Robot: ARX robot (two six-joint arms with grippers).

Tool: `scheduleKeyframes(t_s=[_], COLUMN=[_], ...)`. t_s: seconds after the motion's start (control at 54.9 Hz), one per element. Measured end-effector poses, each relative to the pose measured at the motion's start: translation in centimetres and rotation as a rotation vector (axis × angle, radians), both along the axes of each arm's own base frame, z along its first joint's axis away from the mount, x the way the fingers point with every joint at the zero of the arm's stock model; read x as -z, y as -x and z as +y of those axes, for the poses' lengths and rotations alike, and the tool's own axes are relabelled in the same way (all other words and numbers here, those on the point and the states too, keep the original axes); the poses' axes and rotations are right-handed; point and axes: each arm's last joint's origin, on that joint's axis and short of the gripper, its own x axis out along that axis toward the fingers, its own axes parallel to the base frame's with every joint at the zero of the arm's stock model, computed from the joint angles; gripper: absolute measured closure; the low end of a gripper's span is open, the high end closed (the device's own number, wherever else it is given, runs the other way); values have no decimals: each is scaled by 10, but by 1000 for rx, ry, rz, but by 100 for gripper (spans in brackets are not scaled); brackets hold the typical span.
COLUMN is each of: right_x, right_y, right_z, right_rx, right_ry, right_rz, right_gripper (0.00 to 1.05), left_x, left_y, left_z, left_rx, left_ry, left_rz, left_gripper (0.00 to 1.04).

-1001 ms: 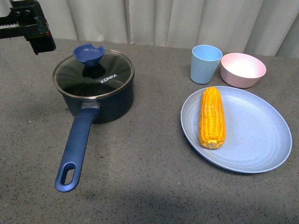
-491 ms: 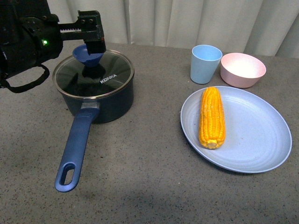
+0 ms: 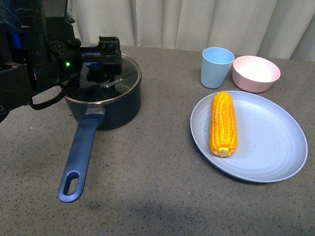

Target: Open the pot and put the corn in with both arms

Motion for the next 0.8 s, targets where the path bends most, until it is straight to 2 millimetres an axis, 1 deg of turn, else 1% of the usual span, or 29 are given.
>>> scheduleKeyframes(t_s=[0.091, 0.127, 0.273, 0.346, 0.455, 0.564, 0.692, 0.746, 0.801], right_x=[0, 0, 0, 0, 0, 0, 0, 0, 0], right_y=[0, 0, 0, 0, 0, 0, 0, 0, 0], right_z=[0, 0, 0, 0, 0, 0, 0, 0, 0], right_rx=[0, 0, 0, 0, 0, 0, 0, 0, 0], right_ry=[0, 0, 0, 0, 0, 0, 0, 0, 0], right_rz=[0, 0, 0, 0, 0, 0, 0, 0, 0], right_gripper=[9, 9, 9, 9, 9, 9, 9, 9, 9], left_x=[1, 1, 1, 0, -1, -8, -28, -40, -50], left_y=[0, 0, 0, 1, 2, 6, 12, 14, 17], left_z=[0, 0, -3, -4, -4, -3, 4, 12, 25], left_rx=[3, 4, 32, 41, 43, 42, 32, 17, -6], left_ry=[-3, -5, -3, -17, -17, -10, 22, 42, 60], left_rz=[4, 3, -2, -12, -12, -23, -64, -97, -137], left_gripper=[6, 9, 32, 41, 42, 42, 42, 42, 42])
